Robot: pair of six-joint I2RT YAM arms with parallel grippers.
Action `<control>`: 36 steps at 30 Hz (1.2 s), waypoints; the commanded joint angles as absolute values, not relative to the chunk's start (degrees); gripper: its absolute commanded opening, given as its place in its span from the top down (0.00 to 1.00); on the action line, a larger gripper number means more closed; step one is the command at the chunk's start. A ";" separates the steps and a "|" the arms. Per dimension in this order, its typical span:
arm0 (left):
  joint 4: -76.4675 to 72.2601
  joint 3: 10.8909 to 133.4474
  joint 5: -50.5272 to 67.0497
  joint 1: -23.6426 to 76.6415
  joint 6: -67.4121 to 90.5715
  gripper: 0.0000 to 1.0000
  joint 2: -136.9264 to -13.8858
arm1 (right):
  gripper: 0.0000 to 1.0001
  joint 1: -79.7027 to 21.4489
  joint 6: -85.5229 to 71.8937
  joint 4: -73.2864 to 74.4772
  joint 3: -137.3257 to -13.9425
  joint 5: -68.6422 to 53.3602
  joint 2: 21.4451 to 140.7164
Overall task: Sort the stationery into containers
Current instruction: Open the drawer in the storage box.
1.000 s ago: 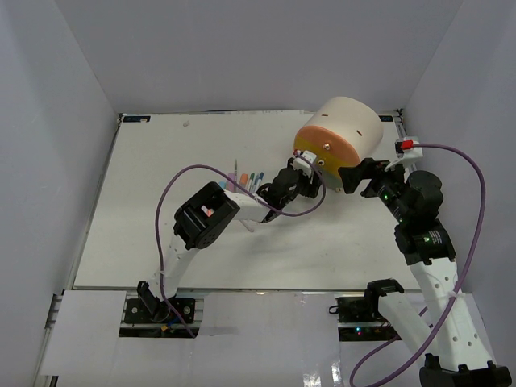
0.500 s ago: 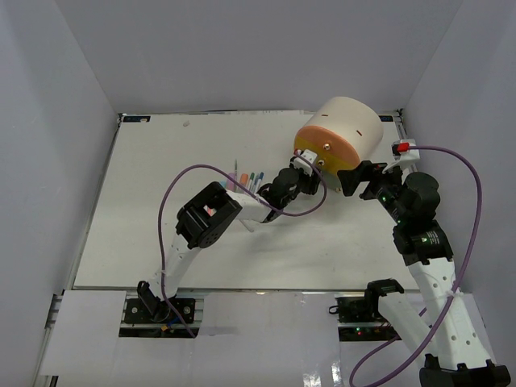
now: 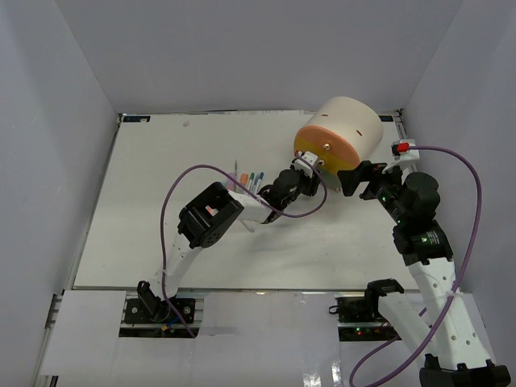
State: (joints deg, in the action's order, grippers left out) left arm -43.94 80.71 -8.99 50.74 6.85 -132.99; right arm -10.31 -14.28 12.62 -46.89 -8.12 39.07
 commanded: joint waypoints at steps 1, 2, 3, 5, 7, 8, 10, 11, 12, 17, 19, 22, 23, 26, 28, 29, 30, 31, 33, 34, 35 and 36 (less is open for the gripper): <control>-45.97 82.44 -8.44 50.62 6.33 0.43 -132.19 | 0.09 -10.55 -13.18 9.93 -46.41 -8.44 38.76; -46.14 82.35 -8.52 50.54 6.33 0.43 -132.19 | 0.09 -10.55 -13.18 9.93 -46.32 -8.52 38.67; -46.23 82.53 -8.70 50.62 6.15 0.43 -132.27 | 0.09 -10.46 -13.18 9.93 -46.32 -8.53 38.67; -46.41 82.70 -8.70 50.54 5.89 0.43 -132.45 | 0.09 -10.55 -13.18 9.84 -46.14 -8.26 38.58; -46.58 82.88 -8.79 50.54 5.97 0.44 -132.45 | 0.09 -10.55 -13.18 9.93 -46.14 -8.26 38.58; -46.67 82.71 -8.79 50.62 5.98 0.45 -132.45 | 0.09 -10.46 -13.18 9.84 -46.06 -8.26 38.58; -46.84 82.88 -8.79 50.54 5.98 0.47 -132.63 | 0.09 -10.55 -13.10 9.84 -45.97 -8.17 38.50; -46.93 82.79 -8.88 50.54 5.80 0.48 -132.71 | 0.09 -10.55 -13.18 9.84 -45.88 -8.26 38.50; -47.02 82.79 -8.96 50.62 5.80 0.48 -132.71 | 0.09 -10.55 -13.10 9.93 -45.88 -8.17 38.50; -48.25 82.09 -9.84 50.54 5.45 0.67 -132.45 | 0.09 -10.55 -13.10 10.02 -45.79 -8.26 38.32; -48.51 81.57 -9.84 50.54 5.45 0.71 -132.19 | 0.09 -10.55 -13.10 10.02 -45.79 -8.26 38.32; -49.13 80.07 -10.11 50.62 5.10 0.77 -131.40 | 0.09 -10.55 -13.18 10.02 -45.88 -8.35 38.23; -49.22 79.63 -10.02 50.62 4.92 0.78 -130.96 | 0.09 -10.55 -13.27 10.02 -45.79 -8.44 38.23; -49.66 77.96 -9.49 50.54 5.01 0.80 -130.08 | 0.09 -10.55 -13.27 9.93 -45.70 -8.53 38.32; -49.83 76.56 -8.96 50.62 4.75 0.81 -129.03 | 0.09 -10.55 -13.27 10.02 -45.79 -8.53 38.23; -49.83 76.03 -8.88 50.62 4.66 0.81 -128.68 | 0.09 -10.55 -13.27 10.02 -45.70 -8.44 38.15; -49.92 75.42 -8.88 50.62 4.57 0.81 -127.80 | 0.09 -10.46 -13.27 10.02 -45.79 -8.44 38.14; -50.36 73.93 -8.88 50.54 4.57 0.80 -127.36 | 0.09 -10.55 -13.27 10.02 -45.79 -8.44 38.06; -50.89 72.34 -8.96 50.62 4.31 0.80 -126.04 | 0.09 -10.55 -13.27 10.02 -45.79 -8.35 37.97; -50.89 71.12 -9.05 50.62 4.05 0.81 -125.60 | 0.09 -10.55 -13.18 10.02 -45.70 -8.35 37.88; -50.80 70.58 -9.05 50.62 4.04 0.80 -125.25 | 0.09 -10.55 -13.18 9.93 -45.70 -8.35 37.88; -50.80 70.05 -9.14 50.54 3.96 0.80 -124.46 | 0.09 -10.55 -13.18 9.93 -45.53 -8.35 37.97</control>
State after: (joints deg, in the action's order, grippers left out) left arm -51.33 72.25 -8.78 50.81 5.06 -129.58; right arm -10.31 -14.06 12.23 -45.95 -8.10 38.74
